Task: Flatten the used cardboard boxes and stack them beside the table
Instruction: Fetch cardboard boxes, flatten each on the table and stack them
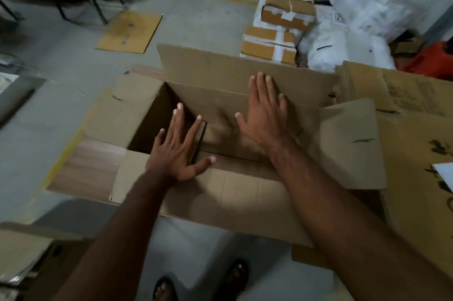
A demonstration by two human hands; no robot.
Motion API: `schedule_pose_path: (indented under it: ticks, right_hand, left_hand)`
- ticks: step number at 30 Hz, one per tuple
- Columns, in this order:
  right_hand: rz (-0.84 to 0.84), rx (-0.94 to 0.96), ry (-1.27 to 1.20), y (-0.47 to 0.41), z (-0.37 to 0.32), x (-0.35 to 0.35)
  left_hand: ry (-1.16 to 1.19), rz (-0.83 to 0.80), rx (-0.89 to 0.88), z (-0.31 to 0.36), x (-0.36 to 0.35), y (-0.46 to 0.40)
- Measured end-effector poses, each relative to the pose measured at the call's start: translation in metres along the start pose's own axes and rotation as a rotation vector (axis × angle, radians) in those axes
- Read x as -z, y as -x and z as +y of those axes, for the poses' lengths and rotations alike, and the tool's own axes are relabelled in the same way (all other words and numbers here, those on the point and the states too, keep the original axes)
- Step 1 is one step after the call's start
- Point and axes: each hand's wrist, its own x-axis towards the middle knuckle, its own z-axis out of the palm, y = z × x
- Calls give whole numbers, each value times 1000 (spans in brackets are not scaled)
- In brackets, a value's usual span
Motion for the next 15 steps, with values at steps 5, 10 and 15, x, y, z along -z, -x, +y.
schedule_pose_path:
  ticks: [5,10,15]
  right_hand:
    - [-348,-75,43,-54,19,-12]
    - [-470,-135,68,-65,19,-34]
    - [-429,-147,24,-58,12,-24]
  left_hand:
    - [2,-67,-6,-2,1,-3]
    - [-6,-107,-1,-5,2,-12]
    - [48,-219,-34,-6,9,-14]
